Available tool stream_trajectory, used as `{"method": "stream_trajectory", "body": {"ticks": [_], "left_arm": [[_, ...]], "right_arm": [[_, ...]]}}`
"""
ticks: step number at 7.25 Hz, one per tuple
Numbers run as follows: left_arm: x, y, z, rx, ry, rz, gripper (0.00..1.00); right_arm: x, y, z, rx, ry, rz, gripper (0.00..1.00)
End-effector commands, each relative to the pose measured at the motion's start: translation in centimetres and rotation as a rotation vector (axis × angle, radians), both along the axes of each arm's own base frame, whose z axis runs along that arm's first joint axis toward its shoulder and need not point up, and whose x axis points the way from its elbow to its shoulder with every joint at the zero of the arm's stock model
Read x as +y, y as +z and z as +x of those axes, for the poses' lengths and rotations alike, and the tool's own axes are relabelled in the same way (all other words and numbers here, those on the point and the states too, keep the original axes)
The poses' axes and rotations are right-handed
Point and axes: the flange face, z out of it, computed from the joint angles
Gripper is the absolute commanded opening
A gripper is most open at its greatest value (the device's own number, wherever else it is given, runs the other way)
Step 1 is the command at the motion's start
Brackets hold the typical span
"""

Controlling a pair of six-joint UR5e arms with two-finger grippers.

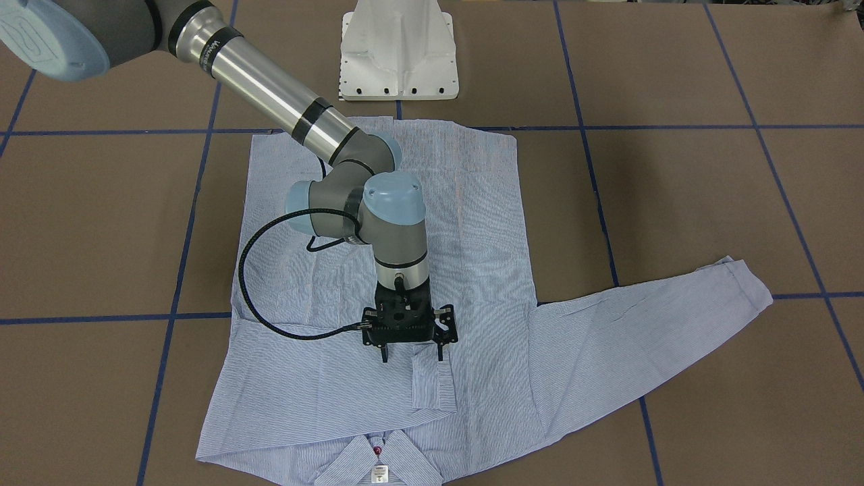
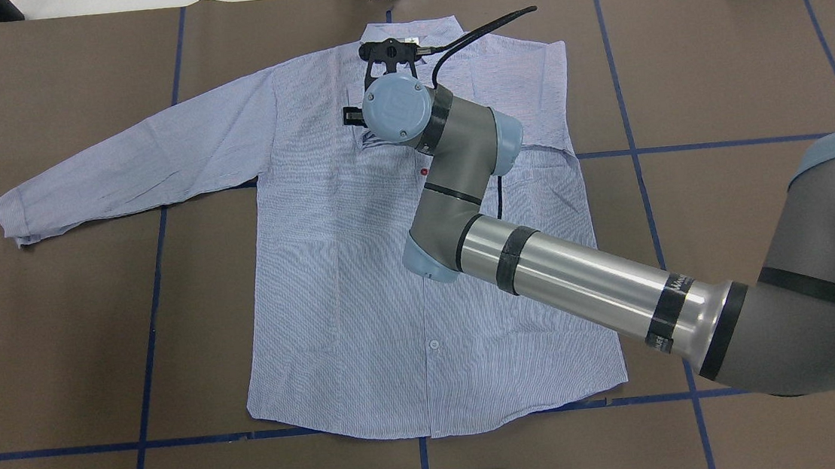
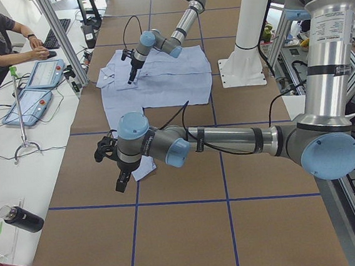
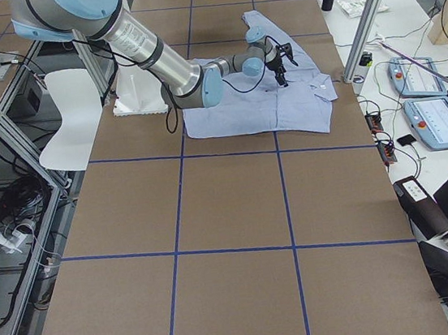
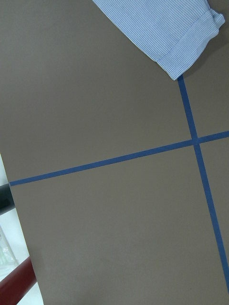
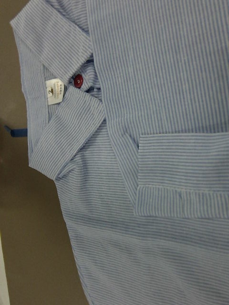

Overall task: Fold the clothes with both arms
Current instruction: 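Lay the sleeve across the shirt front with the right gripper, moving toward the other sleeve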

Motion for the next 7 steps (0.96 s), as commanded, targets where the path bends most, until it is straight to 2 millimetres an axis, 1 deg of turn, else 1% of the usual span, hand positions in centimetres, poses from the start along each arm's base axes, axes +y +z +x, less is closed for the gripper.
{"method": "stream_trajectory", "body": {"ticks": [1,2,4,5,6,7], "left_arm": [[0.0,0.0,0.0,0.0,0.0,-0.001,1.0],[0.0,0.0,0.0,0.0,0.0,-0.001,1.0],[0.0,0.0,-0.1,0.0,-0.002,-0.002,1.0],[0.0,0.0,-0.1,0.0,-0.002,-0.001,1.0],[0.0,0.0,-0.3,0.0,-0.005,-0.001,1.0],[0.0,0.0,-0.3,0.0,-0.005,-0.001,1.0]], "right_arm": [[-0.1,-1.0,-0.1,-0.007,0.0,0.004,0.96],[-0.3,-1.8,-0.5,-0.005,-0.002,0.003,0.96],[-0.4,-1.2,-1.2,0.015,-0.007,-0.007,0.96],[-0.5,-1.4,-1.2,0.014,-0.008,-0.005,0.96],[-0.5,-1.7,-1.4,0.013,-0.01,-0.004,0.95],[-0.5,-2.5,-1.6,0.007,-0.014,-0.002,0.95]]}}
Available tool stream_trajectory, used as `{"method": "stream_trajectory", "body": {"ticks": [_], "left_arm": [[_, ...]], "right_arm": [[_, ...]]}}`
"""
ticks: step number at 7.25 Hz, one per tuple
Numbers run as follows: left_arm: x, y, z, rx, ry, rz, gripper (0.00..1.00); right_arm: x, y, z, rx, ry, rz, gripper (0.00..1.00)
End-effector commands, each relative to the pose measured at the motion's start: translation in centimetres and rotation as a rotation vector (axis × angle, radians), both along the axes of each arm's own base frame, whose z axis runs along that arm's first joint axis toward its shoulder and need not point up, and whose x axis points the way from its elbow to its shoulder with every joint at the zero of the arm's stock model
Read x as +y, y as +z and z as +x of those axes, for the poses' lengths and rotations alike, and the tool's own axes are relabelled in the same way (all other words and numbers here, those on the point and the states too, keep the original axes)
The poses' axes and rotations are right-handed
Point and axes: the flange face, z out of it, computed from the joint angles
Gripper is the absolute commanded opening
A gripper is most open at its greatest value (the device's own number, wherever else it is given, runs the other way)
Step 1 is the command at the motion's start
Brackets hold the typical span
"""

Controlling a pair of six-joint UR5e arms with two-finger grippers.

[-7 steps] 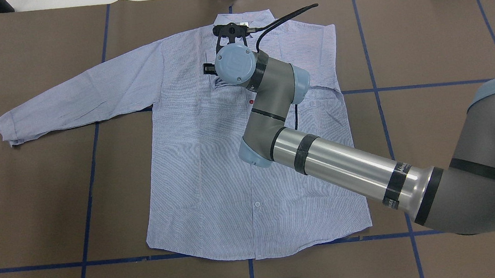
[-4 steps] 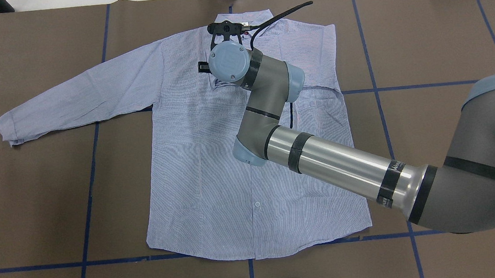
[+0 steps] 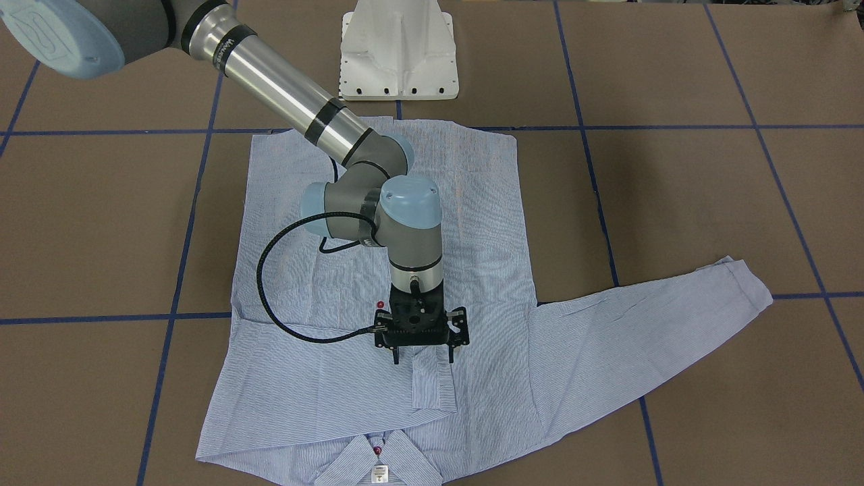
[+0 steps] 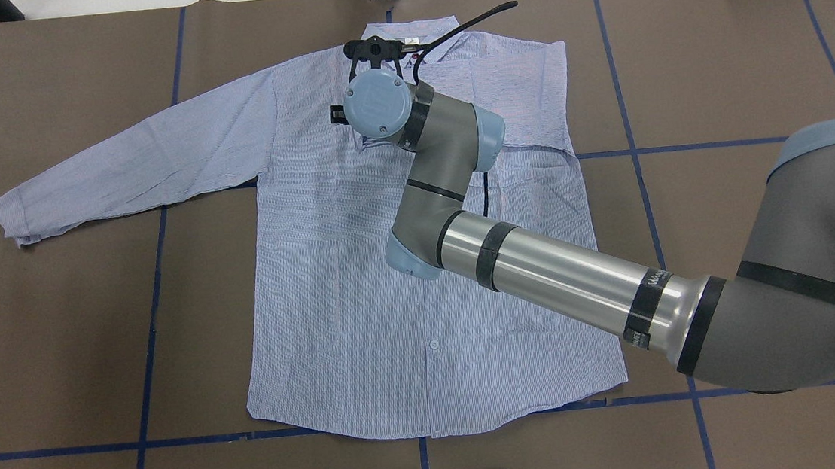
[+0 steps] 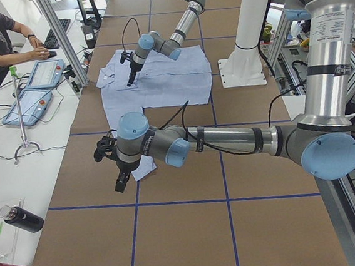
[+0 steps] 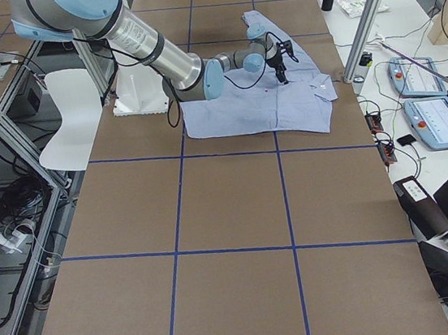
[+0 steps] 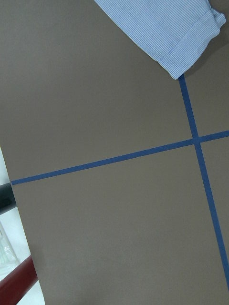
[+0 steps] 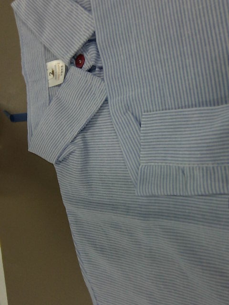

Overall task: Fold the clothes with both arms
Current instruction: 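Lay the sleeve across the shirt front with the right gripper, moving toward the other sleeve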

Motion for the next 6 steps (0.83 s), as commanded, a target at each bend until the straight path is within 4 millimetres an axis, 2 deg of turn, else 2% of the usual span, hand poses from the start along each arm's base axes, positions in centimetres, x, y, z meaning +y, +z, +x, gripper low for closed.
{"method": "stream_trajectory", "body": {"ticks": [1,3,6], "left_arm": [[0.01,0.06,-0.14,0.0,-0.003,-0.001,1.0],[0.03,0.08,-0.31,0.0,-0.006,-0.003,1.0],[0.04,0.08,-0.39,0.0,-0.007,-0.003,1.0]], "right_arm": [[0.22,-1.28,-0.41,-0.011,-0.008,0.005,0.95],[0.5,-2.03,-1.03,-0.012,-0.016,0.006,0.95],[0.37,-1.17,-1.27,0.002,-0.019,-0.003,0.95]]}}
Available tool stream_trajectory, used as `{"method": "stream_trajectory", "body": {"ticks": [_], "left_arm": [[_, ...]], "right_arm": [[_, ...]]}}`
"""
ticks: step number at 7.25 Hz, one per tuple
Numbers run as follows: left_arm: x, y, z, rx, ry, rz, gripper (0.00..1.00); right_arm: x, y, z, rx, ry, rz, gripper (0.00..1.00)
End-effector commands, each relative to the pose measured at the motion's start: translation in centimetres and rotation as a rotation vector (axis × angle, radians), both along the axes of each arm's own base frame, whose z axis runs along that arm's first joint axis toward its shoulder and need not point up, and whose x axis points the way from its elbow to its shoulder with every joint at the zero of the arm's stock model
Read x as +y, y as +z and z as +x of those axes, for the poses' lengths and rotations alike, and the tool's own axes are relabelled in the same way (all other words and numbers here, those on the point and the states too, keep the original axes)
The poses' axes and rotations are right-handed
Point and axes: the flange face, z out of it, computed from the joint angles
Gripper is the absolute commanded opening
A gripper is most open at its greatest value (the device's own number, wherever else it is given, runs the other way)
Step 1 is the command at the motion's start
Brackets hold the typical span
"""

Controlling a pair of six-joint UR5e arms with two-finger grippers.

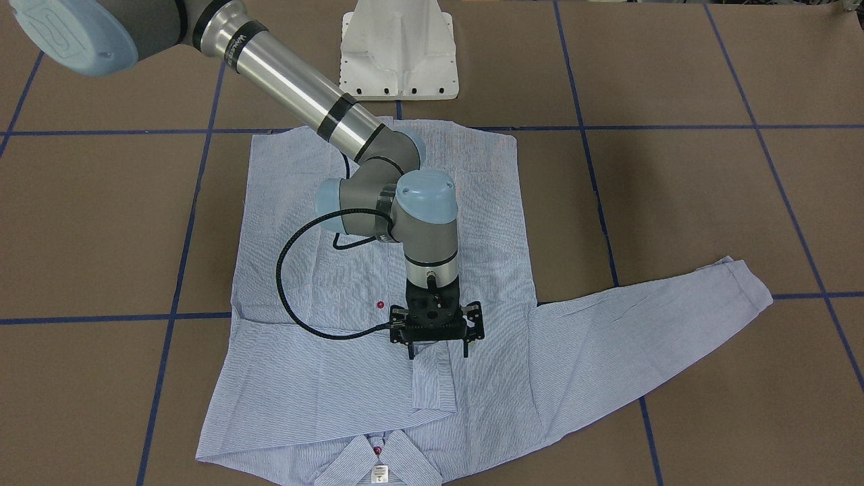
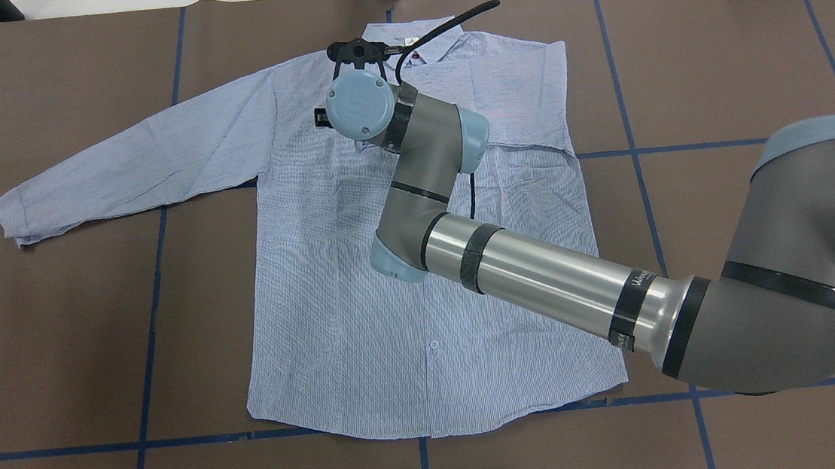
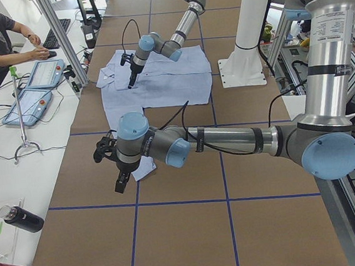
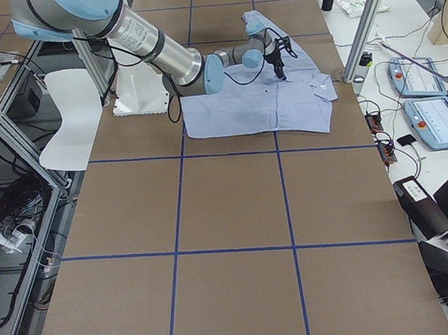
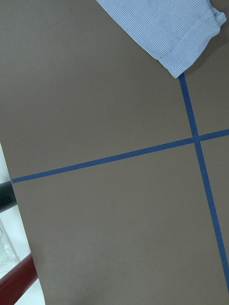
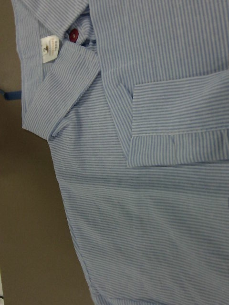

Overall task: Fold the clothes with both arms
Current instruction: 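Lay the sleeve across the shirt front with the right gripper, moving toward the other sleeve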

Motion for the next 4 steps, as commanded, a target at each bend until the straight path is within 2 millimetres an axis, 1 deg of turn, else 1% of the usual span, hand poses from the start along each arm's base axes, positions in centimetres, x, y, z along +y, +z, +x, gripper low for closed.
{"method": "stream_trajectory", "body": {"ticks": [1,2,4], "left_arm": [[0.0,0.0,-0.04,0.0,-0.001,0.0,1.0],[0.01,0.0,-0.12,0.0,-0.002,0.0,1.0],[0.01,-0.08,-0.13,0.0,-0.002,0.002,1.0]], "right_arm": [[-0.05,0.26,-0.1,0.006,0.0,-0.001,0.95],[-0.13,0.89,-0.22,0.016,0.0,-0.008,0.95],[-0.14,0.97,-0.24,0.018,-0.001,-0.008,0.94]]}}
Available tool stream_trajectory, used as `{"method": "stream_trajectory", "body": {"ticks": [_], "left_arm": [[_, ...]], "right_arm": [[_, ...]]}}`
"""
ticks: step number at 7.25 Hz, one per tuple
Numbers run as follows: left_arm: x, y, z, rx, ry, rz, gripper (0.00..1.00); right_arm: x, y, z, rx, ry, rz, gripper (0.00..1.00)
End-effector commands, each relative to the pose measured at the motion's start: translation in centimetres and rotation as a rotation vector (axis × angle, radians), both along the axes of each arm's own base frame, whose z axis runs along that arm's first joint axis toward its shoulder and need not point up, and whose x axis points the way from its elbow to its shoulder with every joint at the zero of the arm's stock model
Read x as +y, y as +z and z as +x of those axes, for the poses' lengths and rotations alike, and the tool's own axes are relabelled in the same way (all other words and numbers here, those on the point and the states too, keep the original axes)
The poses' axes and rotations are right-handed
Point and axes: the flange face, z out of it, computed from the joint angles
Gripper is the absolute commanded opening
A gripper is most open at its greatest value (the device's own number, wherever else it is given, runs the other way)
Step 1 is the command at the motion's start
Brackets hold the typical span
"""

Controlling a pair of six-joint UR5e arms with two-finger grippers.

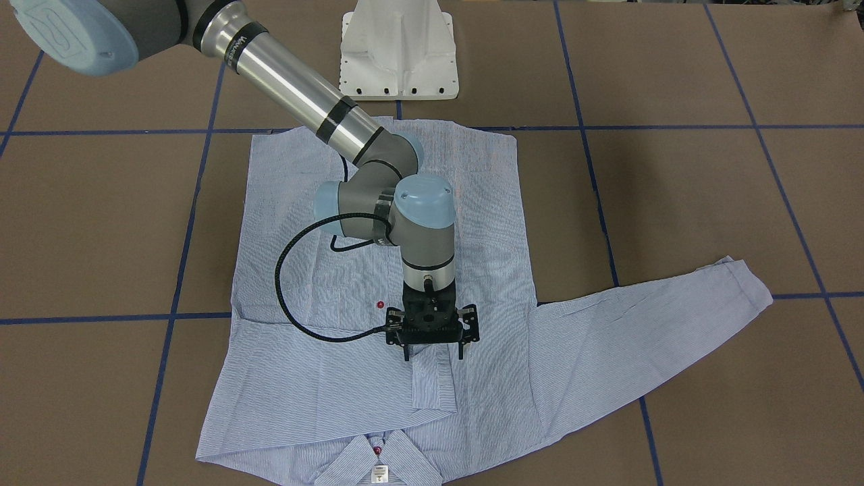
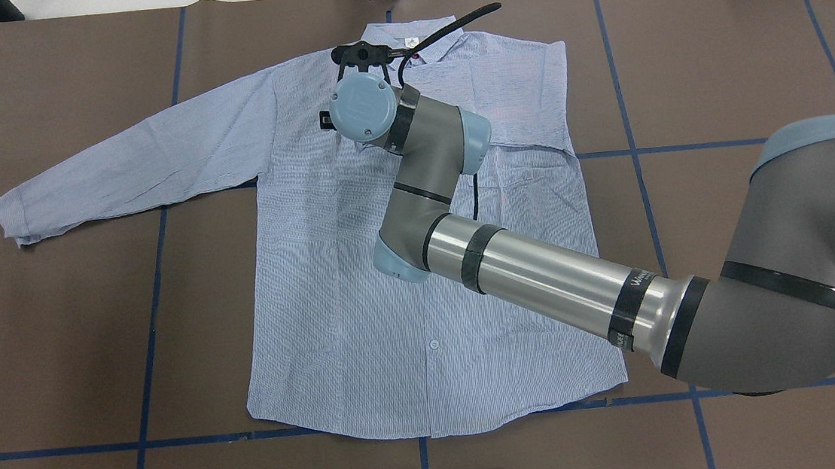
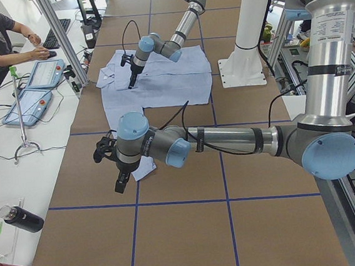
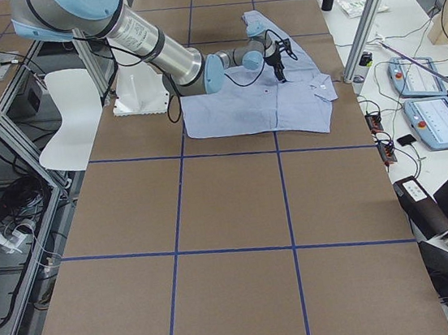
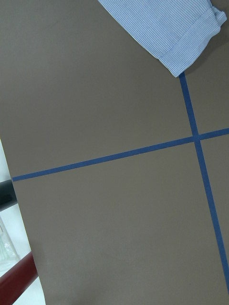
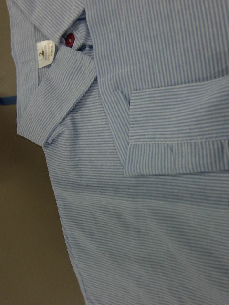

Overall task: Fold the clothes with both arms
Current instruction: 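Lay the sleeve across the shirt front with the right gripper, moving toward the other sleeve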

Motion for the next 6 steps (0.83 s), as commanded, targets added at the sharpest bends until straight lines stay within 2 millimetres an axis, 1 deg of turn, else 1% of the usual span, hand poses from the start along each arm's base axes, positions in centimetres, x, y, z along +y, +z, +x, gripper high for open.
{"method": "stream_trajectory", "body": {"ticks": [1,2,4,5,6], "left_arm": [[0.0,0.0,-0.1,0.0,-0.002,0.001,1.0],[0.0,0.0,-0.4,0.0,-0.008,0.001,1.0],[0.0,0.0,-0.5,0.0,-0.01,0.001,1.0],[0.1,0.0,-0.8,0.0,-0.014,0.001,1.0],[0.1,0.0,-0.9,0.0,-0.016,0.001,1.0]], "right_arm": [[-0.1,-0.3,0.1,-0.005,0.002,0.005,0.94],[-0.1,-0.4,-0.2,-0.049,0.002,0.035,0.94],[-0.2,-3.0,-0.3,-0.093,0.002,0.063,0.94],[-0.2,-4.7,-0.3,-0.115,0.001,0.077,0.94],[0.0,-4.8,-0.3,-0.149,-0.002,0.098,0.94]]}}
